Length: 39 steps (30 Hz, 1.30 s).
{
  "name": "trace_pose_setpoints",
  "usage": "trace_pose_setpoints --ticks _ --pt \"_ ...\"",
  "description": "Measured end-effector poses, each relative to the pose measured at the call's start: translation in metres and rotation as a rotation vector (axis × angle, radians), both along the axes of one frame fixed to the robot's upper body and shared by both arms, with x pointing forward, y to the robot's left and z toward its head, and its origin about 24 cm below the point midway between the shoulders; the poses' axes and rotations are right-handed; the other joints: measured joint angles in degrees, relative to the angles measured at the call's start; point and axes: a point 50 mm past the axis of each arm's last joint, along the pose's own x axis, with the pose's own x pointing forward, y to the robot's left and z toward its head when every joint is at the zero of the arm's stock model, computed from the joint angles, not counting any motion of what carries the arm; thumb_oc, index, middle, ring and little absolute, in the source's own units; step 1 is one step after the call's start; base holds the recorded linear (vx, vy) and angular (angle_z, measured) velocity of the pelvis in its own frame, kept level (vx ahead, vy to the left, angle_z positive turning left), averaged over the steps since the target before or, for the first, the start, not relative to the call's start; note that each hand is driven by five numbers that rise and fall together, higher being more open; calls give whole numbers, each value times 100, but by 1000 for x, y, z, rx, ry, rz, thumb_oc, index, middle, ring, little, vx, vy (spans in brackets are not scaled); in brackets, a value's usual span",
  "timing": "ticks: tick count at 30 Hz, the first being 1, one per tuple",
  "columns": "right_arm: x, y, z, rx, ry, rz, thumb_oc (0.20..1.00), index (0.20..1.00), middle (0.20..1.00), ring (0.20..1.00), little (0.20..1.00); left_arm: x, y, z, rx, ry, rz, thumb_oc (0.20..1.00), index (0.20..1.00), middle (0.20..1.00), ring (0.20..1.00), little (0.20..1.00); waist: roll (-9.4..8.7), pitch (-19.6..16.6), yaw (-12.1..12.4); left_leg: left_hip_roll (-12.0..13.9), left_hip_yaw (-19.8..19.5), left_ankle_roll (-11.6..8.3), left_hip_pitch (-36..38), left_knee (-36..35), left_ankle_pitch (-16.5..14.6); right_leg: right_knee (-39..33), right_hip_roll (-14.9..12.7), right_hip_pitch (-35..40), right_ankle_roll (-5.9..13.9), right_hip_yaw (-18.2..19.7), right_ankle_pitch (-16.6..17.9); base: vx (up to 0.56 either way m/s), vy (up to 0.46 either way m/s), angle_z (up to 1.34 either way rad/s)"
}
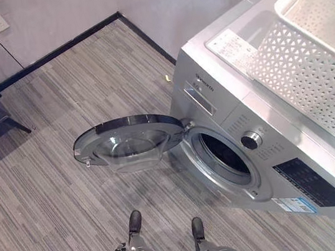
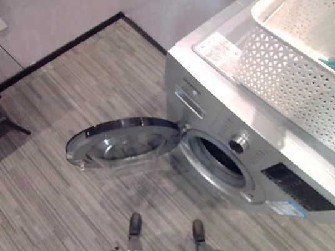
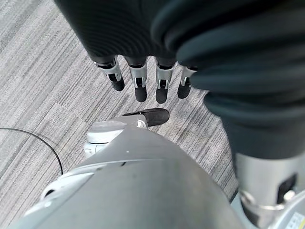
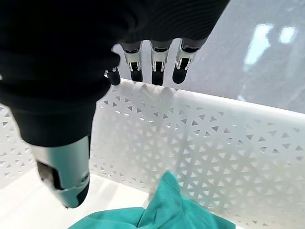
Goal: Grab the laundry basket,head to the washer,open it,put in the laundry and shut it.
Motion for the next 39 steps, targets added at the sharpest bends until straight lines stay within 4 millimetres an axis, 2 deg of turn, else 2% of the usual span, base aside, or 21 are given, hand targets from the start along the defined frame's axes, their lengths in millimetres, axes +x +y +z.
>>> trace_pose_setpoints --ticks 9,15,23,31,32,34,39 --pt "6 11 0 -81 49 26 1000 1000 1000 1000 1000 -1 -10 -3 -12 11 -33 1000 1000 1000 1000 1000 37 -55 -59 32 13 7 91 -29 35 1 26 70 -38 4 39 -2 6 0" --pt "10 17 -8 -131 120 48 1000 1000 1000 1000 1000 9 -11 1 -11 -16 -51 1000 1000 1000 1000 1000 -65 -135 -97 37 54 8 141 -31 36 2 21 88 -24 56 96 -10 21 -4" --pt "14 21 -16 -141 170 61 1000 1000 1000 1000 1000 7 -9 1 -7 -7 -47 1000 1000 1000 1000 1000 -119 -152 -77 79 97 0 249 -34 42 2 26 172 -27 51 142 -37 58 -3" --pt "31 42 -46 -135 303 170 1000 1000 1000 1000 1000 -6 -4 -4 -1 40 -28 1000 1000 1000 1000 1000 -145 -160 -24 39 69 68 302 -38 19 0 15 244 23 62 106 0 0 0" --pt "31 41 -46 -134 306 167 1000 1000 1000 1000 1000 -7 -3 -4 1 44 -26 1000 1000 1000 1000 1000 -146 -160 -12 36 64 68 300 -39 19 2 12 249 21 55 110 -4 8 6" --pt "24 26 -43 -117 290 100 1000 1000 1000 1000 1000 -10 5 -4 19 58 6 1000 1000 1000 1000 1000 -140 -165 45 18 24 80 309 -38 10 1 2 280 11 20 115 -2 8 9" --pt "20 18 -33 -75 209 69 1000 1000 1000 1000 1000 -11 11 -3 32 62 29 1000 1000 1000 1000 1000 -128 -172 69 -38 15 90 355 -37 36 1 -44 338 22 6 107 7 -1 3"
